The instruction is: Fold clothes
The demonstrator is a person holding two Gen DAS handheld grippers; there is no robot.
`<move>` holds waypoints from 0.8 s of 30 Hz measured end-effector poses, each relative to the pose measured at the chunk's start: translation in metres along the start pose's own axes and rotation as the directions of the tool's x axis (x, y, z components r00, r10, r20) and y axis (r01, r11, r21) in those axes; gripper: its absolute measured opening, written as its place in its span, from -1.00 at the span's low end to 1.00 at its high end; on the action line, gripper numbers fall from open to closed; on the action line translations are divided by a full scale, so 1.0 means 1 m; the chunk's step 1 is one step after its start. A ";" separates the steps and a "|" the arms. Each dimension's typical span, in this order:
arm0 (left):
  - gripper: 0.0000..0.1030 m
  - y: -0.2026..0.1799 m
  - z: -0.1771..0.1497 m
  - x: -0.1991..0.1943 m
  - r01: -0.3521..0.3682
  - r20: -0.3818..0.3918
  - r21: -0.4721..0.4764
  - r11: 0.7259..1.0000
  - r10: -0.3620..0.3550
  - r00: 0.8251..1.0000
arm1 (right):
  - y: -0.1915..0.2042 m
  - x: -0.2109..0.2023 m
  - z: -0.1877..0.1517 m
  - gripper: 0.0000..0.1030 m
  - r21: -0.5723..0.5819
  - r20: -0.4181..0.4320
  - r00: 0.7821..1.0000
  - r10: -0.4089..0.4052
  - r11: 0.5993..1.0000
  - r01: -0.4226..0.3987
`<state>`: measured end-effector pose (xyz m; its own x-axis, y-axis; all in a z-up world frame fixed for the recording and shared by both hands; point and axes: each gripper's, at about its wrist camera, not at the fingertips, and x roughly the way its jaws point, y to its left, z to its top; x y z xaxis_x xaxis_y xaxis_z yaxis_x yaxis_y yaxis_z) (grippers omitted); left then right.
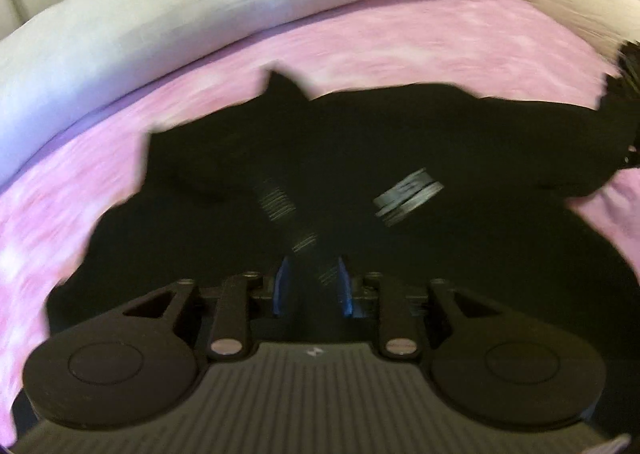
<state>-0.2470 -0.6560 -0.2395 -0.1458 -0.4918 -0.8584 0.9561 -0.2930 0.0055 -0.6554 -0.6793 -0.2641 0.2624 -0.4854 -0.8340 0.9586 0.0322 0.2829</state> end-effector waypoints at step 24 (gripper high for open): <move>-0.36 -0.125 0.076 0.074 0.024 -0.019 -0.101 0.995 -0.026 0.999 | -0.100 -0.036 0.019 0.10 -0.057 0.006 0.997 -0.075 0.996 0.075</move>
<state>-0.3970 -0.7177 -0.2644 -0.1656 -0.4685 -0.8678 0.9732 -0.2200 -0.0669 -0.7624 -0.6817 -0.2533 0.1892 -0.4913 -0.8502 0.9803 0.0451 0.1921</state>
